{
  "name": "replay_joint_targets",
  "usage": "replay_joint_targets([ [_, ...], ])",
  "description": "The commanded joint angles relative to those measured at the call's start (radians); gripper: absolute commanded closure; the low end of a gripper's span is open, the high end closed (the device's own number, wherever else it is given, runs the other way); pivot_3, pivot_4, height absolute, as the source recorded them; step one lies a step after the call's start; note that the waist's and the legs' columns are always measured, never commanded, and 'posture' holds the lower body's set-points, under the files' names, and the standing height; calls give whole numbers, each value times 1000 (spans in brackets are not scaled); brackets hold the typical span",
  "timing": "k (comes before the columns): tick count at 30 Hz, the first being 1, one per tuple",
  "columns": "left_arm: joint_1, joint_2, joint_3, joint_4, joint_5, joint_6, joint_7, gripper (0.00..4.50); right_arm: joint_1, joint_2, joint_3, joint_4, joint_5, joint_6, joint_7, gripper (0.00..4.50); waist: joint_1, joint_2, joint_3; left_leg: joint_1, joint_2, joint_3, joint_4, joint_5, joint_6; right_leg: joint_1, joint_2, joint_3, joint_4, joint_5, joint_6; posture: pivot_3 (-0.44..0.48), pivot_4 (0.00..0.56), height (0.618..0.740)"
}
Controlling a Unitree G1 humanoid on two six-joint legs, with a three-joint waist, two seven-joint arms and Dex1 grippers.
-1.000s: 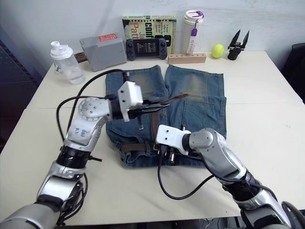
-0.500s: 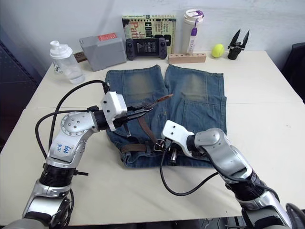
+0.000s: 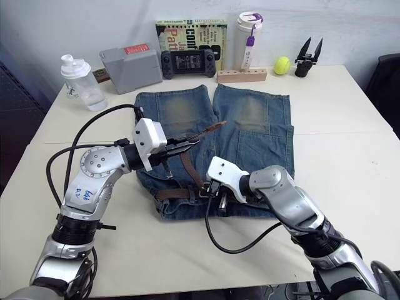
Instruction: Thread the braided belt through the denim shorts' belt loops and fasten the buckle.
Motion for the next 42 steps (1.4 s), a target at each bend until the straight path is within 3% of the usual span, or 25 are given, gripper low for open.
replay_joint_targets([
  [1,-23,-4,10,-50,-13,-6,13,4500,4,17,52,39,1,8,-12,4449,-3,0,0,0,0,0,0,0,0,0,0,0,0,0,0,0,150,731],
  [10,-42,-21,0,-43,-13,-11,17,4500,-23,28,148,134,-33,4,9,4449,-9,0,0,1,0,1,-2,0,0,0,0,0,0,0,0,0,150,731],
  [19,-125,-52,-26,23,-4,-57,-5,4500,-58,-21,319,197,-41,26,153,4449,-14,0,-1,2,1,1,-2,0,-1,0,1,1,0,0,0,0,150,731],
  [32,-484,-218,-129,336,13,-244,-115,4500,-25,-42,407,203,-69,-1,237,4449,-6,-1,-3,2,0,1,-1,0,-1,0,0,0,0,0,0,0,150,731],
  [42,-640,-340,-147,486,10,-340,-170,4500,8,-35,429,175,-68,4,240,4449,26,0,-7,2,-2,-3,2,0,0,6,-1,-1,-2,0,0,0,150,731],
])
